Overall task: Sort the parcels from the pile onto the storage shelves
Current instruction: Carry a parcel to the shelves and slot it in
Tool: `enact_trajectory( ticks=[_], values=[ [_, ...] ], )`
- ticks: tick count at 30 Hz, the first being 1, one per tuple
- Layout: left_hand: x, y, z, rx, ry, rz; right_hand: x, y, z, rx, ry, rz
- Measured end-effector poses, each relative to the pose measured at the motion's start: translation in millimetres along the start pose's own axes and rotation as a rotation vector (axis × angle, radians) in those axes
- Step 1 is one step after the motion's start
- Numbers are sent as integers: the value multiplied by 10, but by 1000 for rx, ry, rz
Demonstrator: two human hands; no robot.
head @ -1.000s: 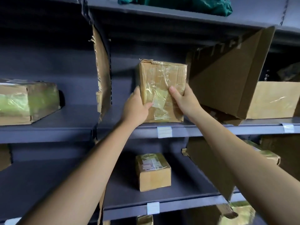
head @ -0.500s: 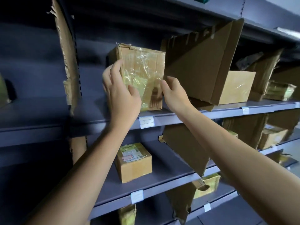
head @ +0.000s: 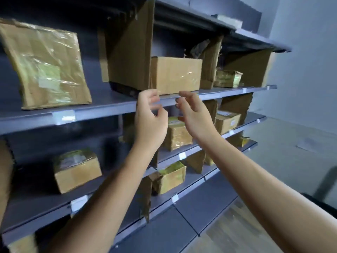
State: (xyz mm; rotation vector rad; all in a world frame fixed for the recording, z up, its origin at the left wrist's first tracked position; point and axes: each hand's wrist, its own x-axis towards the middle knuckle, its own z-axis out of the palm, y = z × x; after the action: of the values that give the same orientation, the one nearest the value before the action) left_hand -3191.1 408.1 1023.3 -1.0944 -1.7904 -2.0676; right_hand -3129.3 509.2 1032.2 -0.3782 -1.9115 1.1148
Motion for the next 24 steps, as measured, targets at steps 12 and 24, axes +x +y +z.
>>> enact_trajectory(
  ticks=[12, 24],
  values=[
    [-1847, 718, 3276, -230, -423, -277, -1044, 1204, -3556, -95, 328, 232],
    [-3050, 901, 6231, -368, -750, -365, -1640, 2339, -6388, -224, 612, 430]
  ],
)
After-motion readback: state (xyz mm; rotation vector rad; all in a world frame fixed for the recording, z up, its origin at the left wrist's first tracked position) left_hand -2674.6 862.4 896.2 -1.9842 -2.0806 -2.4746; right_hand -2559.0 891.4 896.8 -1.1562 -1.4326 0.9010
